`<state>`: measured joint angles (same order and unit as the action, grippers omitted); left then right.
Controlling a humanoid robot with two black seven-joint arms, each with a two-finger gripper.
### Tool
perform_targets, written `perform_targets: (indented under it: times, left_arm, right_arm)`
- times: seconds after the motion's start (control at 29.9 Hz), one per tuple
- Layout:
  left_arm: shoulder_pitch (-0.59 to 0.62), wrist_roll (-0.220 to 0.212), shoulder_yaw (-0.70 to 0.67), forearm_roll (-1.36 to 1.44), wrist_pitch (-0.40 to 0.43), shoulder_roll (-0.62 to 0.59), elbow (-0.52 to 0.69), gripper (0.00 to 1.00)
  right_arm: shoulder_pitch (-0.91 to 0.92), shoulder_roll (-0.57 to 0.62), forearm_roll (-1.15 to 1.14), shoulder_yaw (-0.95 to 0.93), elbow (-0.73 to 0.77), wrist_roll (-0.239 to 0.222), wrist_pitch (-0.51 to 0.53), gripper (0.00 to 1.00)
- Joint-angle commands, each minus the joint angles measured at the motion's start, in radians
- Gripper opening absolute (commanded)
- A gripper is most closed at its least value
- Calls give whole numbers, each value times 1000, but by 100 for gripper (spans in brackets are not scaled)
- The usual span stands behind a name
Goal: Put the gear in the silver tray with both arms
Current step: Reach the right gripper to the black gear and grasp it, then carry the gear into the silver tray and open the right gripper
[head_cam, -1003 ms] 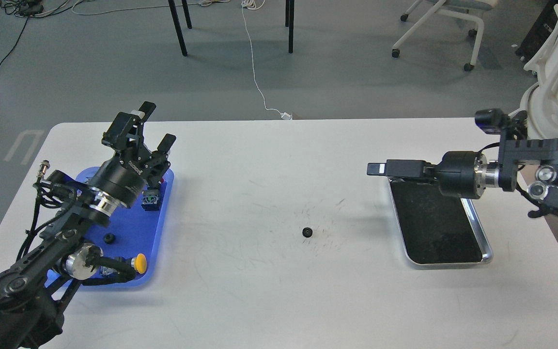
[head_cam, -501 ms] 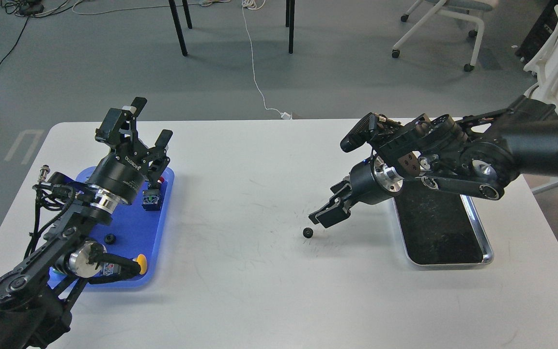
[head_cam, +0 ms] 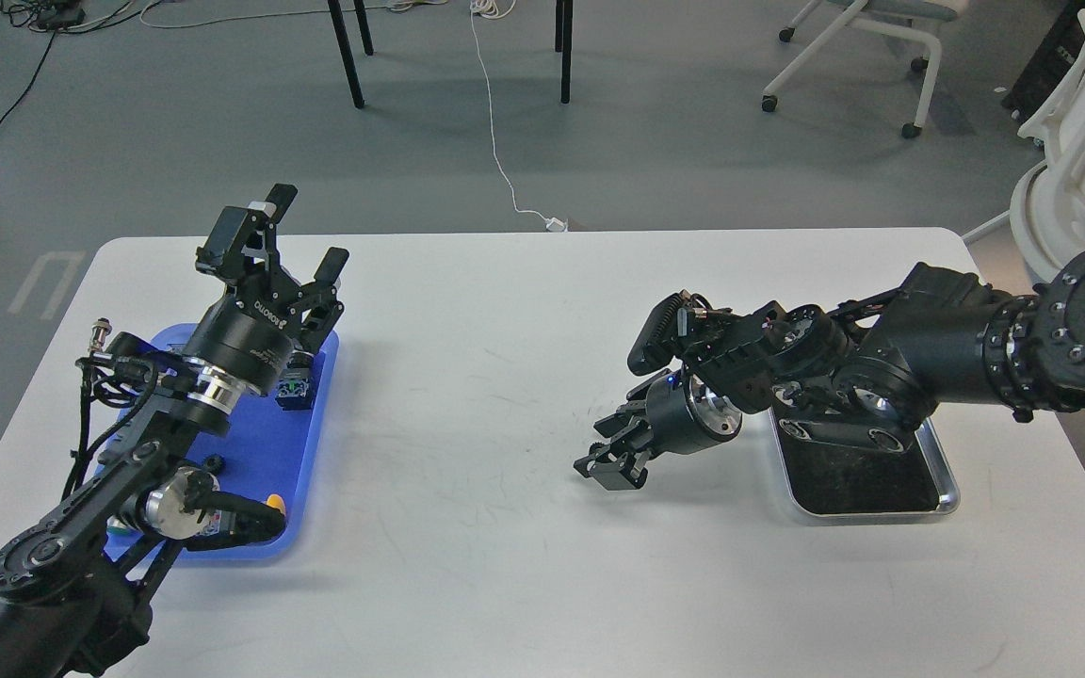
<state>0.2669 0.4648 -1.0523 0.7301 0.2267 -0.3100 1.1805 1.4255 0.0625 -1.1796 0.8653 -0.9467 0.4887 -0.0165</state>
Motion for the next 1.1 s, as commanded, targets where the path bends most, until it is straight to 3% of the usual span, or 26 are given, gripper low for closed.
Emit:
perform_targets:
  times: [0.0, 0.2, 0.8, 1.07]
  left_arm:
    - [0, 0, 0, 0, -1, 2, 1, 98]
    - [-1, 0, -2, 0, -3, 2, 2, 98]
    - [-9, 0, -6, 2, -6, 3, 22, 98]
    - [-11, 0, -6, 2, -6, 6, 28, 98]
  right_arm:
    - [-2, -15, 0, 21, 20, 0, -3, 57]
    - [-16, -15, 2, 26, 25, 0, -8, 55]
    - [-34, -30, 2, 27, 62, 0, -16, 12]
    - [41, 20, 12, 17, 36, 0, -16, 10]
